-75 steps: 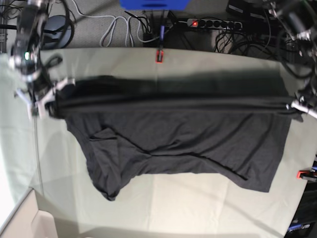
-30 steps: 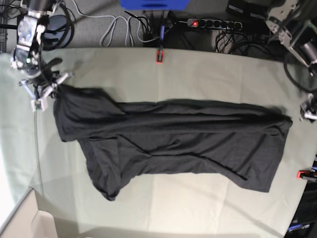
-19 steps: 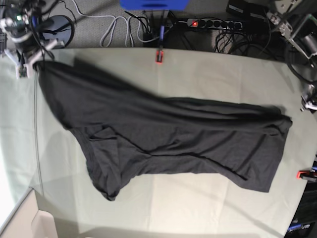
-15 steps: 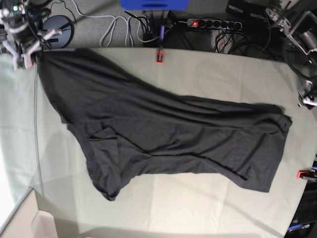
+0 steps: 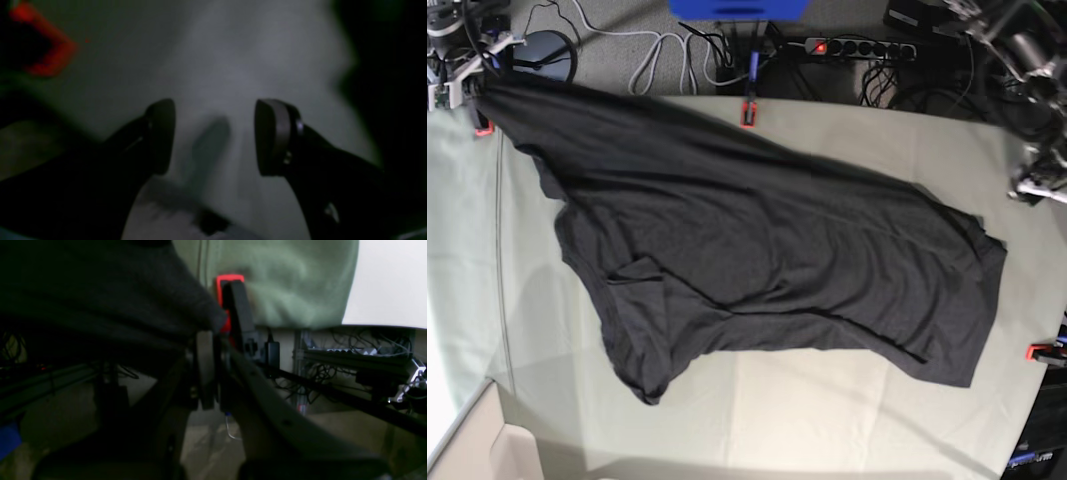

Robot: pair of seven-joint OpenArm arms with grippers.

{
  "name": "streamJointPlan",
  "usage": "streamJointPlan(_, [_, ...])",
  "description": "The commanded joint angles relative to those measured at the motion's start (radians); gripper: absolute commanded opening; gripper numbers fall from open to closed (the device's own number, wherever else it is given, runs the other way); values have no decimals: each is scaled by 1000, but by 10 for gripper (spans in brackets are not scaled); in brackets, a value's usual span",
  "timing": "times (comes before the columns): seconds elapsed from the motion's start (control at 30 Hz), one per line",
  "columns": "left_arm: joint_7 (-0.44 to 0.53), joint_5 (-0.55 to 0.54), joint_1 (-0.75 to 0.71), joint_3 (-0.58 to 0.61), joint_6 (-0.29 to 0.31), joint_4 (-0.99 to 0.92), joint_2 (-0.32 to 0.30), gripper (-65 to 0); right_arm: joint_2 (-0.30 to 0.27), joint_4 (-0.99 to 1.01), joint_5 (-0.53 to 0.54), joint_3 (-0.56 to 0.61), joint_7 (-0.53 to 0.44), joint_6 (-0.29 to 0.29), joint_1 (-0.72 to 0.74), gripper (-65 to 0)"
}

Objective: Layout the t-shirt on the table in an organized manner, then fold the t-shirt properly
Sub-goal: 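Drag the shirt corner outward with the right gripper, then grasp the shirt edge with the left gripper and pull it outward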

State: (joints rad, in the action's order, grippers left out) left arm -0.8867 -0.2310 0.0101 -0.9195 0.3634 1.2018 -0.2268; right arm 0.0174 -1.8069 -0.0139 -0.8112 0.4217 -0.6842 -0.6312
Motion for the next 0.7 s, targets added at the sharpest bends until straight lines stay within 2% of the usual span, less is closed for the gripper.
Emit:
streamJointPlan(0.0, [13, -21, 11, 20, 1, 34, -18, -283, -6, -20, 9, -4, -16, -14, -6, -650])
streamJointPlan(0.2, [24, -29, 60, 162, -10, 33, 0, -286, 17, -21, 7, -6, -14, -14, 27, -650])
streamJointPlan(0.37, [153, -28, 77, 254, -14, 29, 7, -288, 17, -20, 7, -7, -14, -14, 27, -650])
streamJointPlan(0.47, [185, -28, 77, 322, -14, 29, 7, -289, 17, -20, 7, -12, -14, -14, 29, -650])
streamJointPlan(0.67, [186, -29, 101, 334, -14, -55, 5, -289, 17, -18, 7, -14, -14, -14, 26, -650])
